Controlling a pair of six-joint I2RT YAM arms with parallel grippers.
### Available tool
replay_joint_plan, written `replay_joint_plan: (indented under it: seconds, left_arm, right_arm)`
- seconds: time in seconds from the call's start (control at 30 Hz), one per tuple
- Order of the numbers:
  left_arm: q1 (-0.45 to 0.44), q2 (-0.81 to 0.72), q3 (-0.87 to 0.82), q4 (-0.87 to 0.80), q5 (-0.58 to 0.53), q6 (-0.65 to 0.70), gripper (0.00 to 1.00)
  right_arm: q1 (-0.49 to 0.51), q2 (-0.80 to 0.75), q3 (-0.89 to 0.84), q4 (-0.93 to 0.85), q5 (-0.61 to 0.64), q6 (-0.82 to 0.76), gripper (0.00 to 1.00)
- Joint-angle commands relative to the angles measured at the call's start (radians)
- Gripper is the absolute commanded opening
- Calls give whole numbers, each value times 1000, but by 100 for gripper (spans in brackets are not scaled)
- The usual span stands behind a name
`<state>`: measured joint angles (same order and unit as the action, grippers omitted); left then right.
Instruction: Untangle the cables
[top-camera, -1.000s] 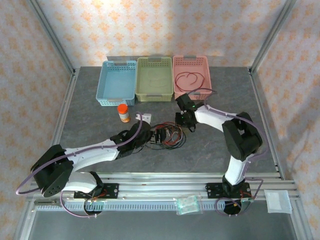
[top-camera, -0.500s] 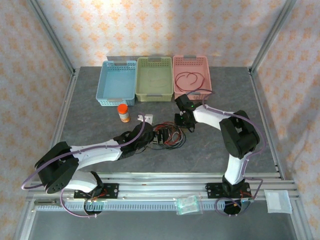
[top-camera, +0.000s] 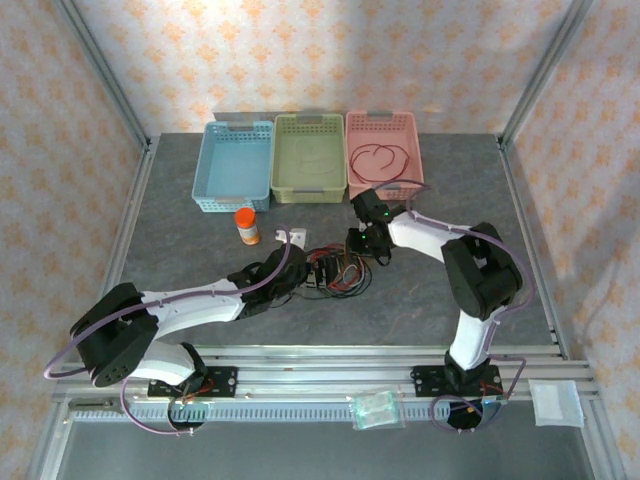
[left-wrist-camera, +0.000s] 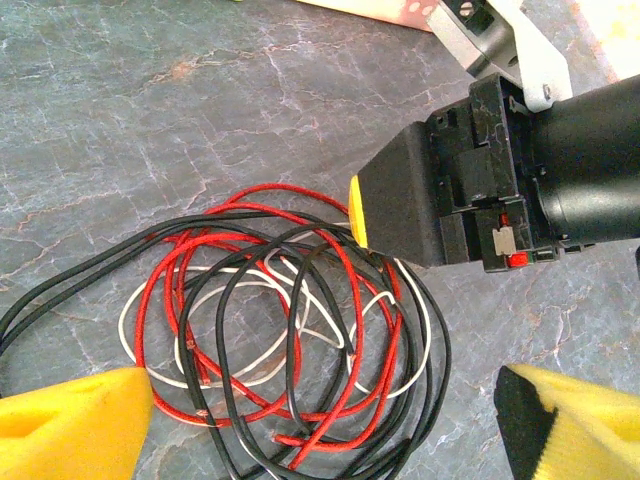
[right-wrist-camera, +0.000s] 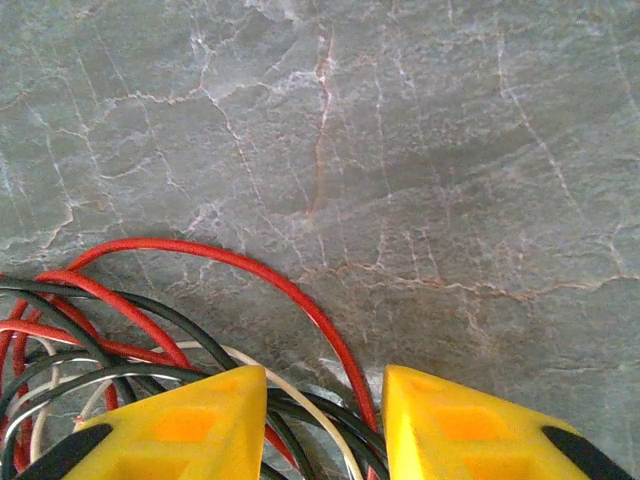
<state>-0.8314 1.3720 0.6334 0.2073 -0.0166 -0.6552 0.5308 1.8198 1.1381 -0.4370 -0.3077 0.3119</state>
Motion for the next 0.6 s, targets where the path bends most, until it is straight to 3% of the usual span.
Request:
replay_joint_plan:
  seconds: [0.0, 0.33, 0.57]
  left_arm:
    - [-9, 7, -10, 37, -20, -12, 90]
    - [-12, 35, -4, 28, -12, -13, 89]
    - [-11, 14, -62, 127, 20, -58, 87]
  right_arm:
    - [-3, -28, -26, -2, 15, -12, 35]
    - [11, -119, -44, -20, 83, -2, 32]
    - [77, -214, -89, -76, 119, -39, 30]
